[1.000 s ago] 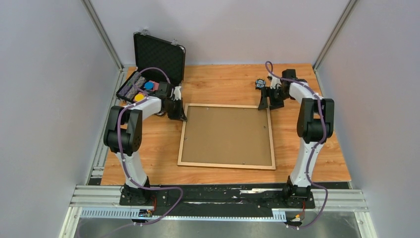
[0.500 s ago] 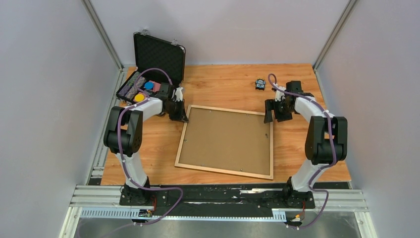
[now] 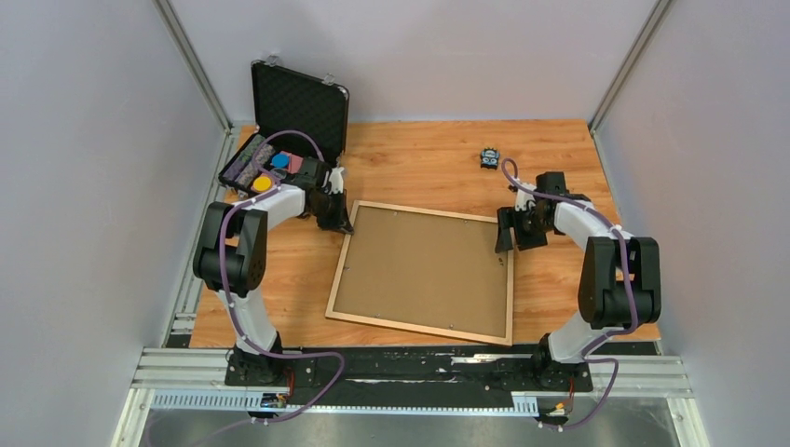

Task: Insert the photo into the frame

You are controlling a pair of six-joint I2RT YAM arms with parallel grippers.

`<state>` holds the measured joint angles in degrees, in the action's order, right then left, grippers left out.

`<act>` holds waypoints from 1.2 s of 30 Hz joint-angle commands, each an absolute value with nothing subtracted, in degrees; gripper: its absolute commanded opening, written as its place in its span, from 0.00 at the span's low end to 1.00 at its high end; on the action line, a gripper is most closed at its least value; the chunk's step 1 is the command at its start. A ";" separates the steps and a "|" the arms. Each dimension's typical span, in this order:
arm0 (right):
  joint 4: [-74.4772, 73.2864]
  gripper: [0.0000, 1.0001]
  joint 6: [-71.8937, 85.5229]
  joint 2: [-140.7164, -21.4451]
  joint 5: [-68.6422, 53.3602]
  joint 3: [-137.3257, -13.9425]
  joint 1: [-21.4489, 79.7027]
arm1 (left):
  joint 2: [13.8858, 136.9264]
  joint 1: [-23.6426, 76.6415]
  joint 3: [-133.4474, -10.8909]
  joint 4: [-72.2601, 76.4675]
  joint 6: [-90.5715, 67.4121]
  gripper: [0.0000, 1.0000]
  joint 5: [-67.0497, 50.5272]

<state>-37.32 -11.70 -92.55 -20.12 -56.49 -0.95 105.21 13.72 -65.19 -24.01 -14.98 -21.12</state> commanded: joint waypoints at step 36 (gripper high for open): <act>-36.07 0.62 -15.18 -90.23 -17.34 -51.68 3.27 | 107.25 14.33 -65.18 -25.48 -13.36 0.00 -23.57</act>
<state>-35.44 -12.71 -92.33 -16.10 -52.99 2.94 105.71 13.80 -65.69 -23.94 -14.83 -22.17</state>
